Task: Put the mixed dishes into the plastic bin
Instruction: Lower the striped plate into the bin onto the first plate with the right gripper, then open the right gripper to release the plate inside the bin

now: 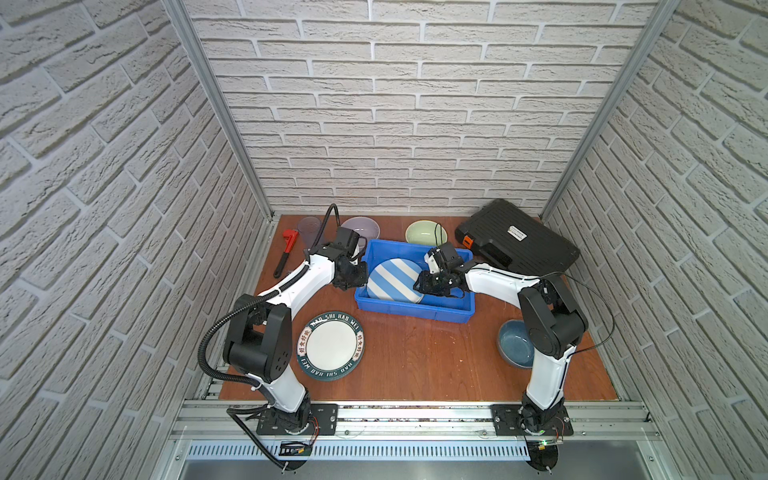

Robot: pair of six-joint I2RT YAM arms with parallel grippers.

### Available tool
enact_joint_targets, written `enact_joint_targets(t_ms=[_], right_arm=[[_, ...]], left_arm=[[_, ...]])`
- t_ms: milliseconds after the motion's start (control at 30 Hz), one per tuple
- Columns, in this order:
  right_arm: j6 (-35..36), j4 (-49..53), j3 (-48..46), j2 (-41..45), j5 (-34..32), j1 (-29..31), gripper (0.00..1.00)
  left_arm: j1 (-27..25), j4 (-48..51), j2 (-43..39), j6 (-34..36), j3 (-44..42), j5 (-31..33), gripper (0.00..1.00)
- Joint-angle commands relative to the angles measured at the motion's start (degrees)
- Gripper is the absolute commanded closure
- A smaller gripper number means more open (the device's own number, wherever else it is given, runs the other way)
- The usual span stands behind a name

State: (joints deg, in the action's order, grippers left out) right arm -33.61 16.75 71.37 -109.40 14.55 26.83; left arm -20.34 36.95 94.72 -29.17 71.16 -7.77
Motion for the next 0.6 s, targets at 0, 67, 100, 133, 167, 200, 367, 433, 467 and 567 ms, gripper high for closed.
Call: enact_joint_targets(t_ms=[0, 67, 100, 133, 167, 200, 367, 433, 467, 567], right_arm=[[1.35, 0.42, 1.66, -0.2, -1.46, 0.87, 0.55], [1.61, 1.05, 2.04, -0.28, -2.14, 1.2, 0.54], [1.89, 1.53, 2.31, -0.36, -2.5, 1.33, 0.53], [2.13, 2.06, 2.64, -0.37, -2.93, 1.51, 0.52], [2.27, 2.43, 2.88, -0.46, -3.21, 1.63, 0.52], [2.56, 2.85, 3.19, -0.46, -3.63, 1.82, 0.52], [3.34, 4.83, 4.37, -0.63, -5.43, 2.51, 0.49], [3.65, 5.79, 4.89, -0.63, -6.38, 2.76, 0.48], [3.87, 6.21, 5.15, -0.66, -6.86, 2.82, 0.48], [4.49, 7.44, 5.74, -0.63, -8.49, 3.35, 0.47]], left_arm=[[-0.51, 0.23, -0.91, -0.26, -0.23, 0.21, 0.76], [-0.51, 0.23, -0.94, -0.27, -0.32, 0.21, 0.76], [-0.55, 0.19, -1.0, -0.28, -0.4, 0.21, 0.76], [-0.57, 0.16, -1.02, -0.28, -0.5, 0.3, 0.76], [-0.54, 0.14, -1.11, -0.28, -0.64, 0.3, 0.76], [-0.54, 0.14, -1.2, -0.28, -0.6, 0.38, 0.76], [-0.54, 0.38, -1.55, -0.28, -0.71, 0.65, 0.76], [-0.51, 0.33, -1.83, -0.28, -0.76, 0.8, 0.76], [-0.58, 0.32, -1.89, -0.23, -0.87, 0.83, 0.76], [-0.57, 0.61, -2.16, -0.19, -0.89, 1.0, 0.76]])
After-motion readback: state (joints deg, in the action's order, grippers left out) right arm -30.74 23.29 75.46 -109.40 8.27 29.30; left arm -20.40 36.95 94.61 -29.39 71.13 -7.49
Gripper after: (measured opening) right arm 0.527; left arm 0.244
